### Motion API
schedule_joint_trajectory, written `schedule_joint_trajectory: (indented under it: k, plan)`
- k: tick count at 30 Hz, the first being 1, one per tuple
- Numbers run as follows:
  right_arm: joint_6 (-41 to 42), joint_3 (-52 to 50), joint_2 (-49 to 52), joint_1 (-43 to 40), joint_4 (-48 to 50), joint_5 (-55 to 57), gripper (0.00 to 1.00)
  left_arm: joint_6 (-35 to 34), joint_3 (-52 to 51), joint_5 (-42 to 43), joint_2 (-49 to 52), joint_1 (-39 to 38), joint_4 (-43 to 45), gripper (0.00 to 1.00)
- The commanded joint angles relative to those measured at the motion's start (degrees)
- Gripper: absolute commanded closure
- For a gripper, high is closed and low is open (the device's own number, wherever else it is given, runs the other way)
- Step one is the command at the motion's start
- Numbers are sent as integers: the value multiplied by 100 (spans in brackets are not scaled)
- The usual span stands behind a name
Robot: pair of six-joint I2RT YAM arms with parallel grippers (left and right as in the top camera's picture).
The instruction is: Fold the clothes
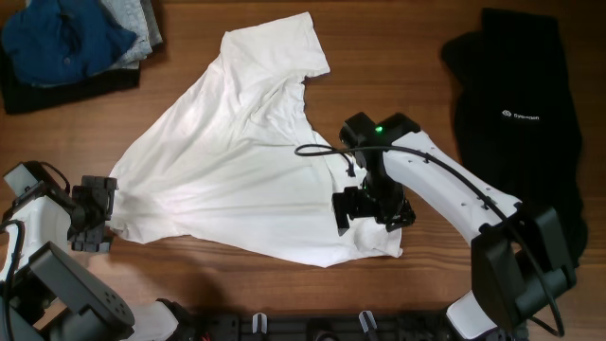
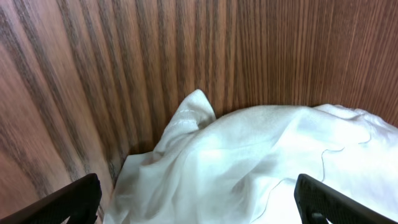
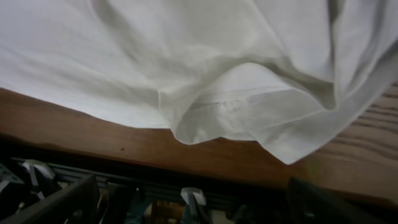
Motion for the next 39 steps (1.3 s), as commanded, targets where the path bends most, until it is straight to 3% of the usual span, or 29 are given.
schedule_joint_trajectory:
  k: [1, 16, 24, 39]
  plan:
    - [-389, -131, -24, 28, 205, -522, 4, 125, 39, 160, -96, 35, 11, 0]
    - [-317, -1062, -13, 28, 1388, -769, 12, 125, 39, 284, -96, 35, 48, 0]
    - [66, -1156, -13, 28, 1508, -758, 38, 125, 39, 282, -96, 35, 96, 0]
    - [219, -1172, 90, 199, 1720, -737, 43, 125, 39, 282, -96, 35, 111, 0]
